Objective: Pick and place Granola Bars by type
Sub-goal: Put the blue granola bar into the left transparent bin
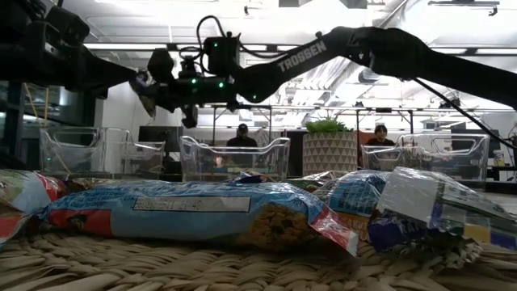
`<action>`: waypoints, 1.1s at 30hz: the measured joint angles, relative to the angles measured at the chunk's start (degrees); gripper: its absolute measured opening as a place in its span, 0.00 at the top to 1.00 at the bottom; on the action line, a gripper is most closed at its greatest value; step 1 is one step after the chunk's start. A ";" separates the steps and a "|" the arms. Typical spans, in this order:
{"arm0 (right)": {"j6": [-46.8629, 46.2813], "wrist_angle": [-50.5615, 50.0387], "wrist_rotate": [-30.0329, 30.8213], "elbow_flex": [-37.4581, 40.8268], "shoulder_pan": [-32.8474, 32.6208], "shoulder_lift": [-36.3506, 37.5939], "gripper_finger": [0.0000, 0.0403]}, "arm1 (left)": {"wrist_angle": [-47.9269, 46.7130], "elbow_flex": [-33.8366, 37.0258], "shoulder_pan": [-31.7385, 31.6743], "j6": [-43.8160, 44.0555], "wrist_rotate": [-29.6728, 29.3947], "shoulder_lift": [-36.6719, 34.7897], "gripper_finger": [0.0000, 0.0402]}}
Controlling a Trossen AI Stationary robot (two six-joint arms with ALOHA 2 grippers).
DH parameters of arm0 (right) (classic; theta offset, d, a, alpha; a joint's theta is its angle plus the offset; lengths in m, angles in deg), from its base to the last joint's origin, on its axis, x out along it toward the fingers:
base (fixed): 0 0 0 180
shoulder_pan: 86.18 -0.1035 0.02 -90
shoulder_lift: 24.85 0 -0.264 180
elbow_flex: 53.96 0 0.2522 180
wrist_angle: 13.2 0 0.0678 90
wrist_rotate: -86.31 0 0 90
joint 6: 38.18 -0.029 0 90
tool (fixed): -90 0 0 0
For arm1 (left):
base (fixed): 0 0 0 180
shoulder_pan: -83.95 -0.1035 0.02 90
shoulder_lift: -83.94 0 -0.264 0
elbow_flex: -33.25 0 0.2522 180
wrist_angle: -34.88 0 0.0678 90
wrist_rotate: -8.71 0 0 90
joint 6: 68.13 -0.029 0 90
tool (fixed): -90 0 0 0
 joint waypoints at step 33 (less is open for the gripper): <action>4.35 1.91 -2.75 0.09 -1.38 -0.19 0.95 | 0.00 0.00 -0.01 -0.01 0.02 -0.01 0.99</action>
